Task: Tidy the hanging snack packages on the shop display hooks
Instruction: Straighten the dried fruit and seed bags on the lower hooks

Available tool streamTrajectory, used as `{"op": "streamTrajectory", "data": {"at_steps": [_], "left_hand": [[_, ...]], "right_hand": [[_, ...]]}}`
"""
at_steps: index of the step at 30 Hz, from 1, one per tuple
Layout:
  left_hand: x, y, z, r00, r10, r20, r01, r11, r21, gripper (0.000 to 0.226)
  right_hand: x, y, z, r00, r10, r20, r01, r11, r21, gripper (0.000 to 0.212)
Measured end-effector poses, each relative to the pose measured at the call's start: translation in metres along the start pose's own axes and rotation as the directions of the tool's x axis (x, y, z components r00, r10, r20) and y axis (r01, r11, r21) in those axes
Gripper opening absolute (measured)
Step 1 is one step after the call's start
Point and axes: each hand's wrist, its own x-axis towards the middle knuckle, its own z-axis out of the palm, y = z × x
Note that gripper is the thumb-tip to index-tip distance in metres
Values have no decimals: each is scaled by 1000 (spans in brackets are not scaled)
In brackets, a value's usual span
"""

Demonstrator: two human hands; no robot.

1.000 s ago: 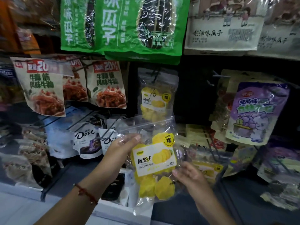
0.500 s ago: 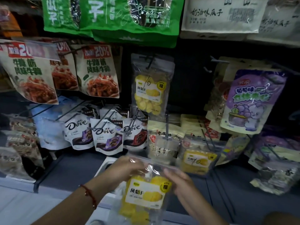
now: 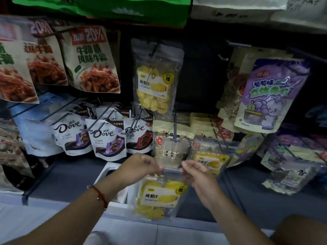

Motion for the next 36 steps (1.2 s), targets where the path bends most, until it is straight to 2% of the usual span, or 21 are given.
{"op": "streamTrajectory", "data": {"at_steps": [3, 5, 9, 14, 18, 21, 23, 27, 30, 32, 34, 36], "left_hand": [[6, 3, -16, 997, 4, 80, -19, 982, 187, 14], [8, 3, -16, 995, 28, 101, -48, 978, 205, 3], [13, 6, -4, 994, 92, 54, -102, 972, 212, 7], [17, 6, -4, 988, 154, -29, -141, 954, 265, 12], [10, 12, -3, 961, 263, -85, -185, 842, 506, 5], [3, 21, 0, 941, 329, -79, -207, 744, 636, 25], [0, 23, 1, 937, 347, -46, -229, 709, 667, 31], [-6, 23, 1, 930, 365, -45, -250, 717, 650, 22], [-5, 20, -2, 895, 440, -68, -293, 697, 655, 46], [-4, 17, -4, 836, 542, -87, -334, 628, 703, 68], [-2, 16, -3, 754, 651, -90, -374, 538, 756, 66], [1, 16, 1, 730, 674, -115, -384, 543, 747, 55]], "right_hand": [[1, -3, 2, 999, -13, 39, 16, 998, -60, 4], [3, -4, 5, 998, -24, 50, 30, 993, -117, 6], [4, -9, 10, 998, -37, 59, 48, 980, -191, 8], [5, -20, 8, 997, -79, 7, 78, 969, -236, 25], [8, -30, 5, 994, -81, -73, 61, 966, -252, 16], [9, -38, 2, 997, -77, -28, 66, 953, -295, 16], [9, -42, 0, 996, -94, -8, 86, 941, -328, 21], [11, -46, -4, 994, -105, 30, 109, 949, -296, 19], [11, -51, -2, 991, -113, 64, 125, 964, -236, 20], [11, -54, 1, 989, -122, 80, 137, 968, -212, 20], [11, -57, 3, 988, -130, 88, 146, 966, -215, 21], [10, -58, 2, 987, -131, 95, 153, 949, -277, 20]]}}
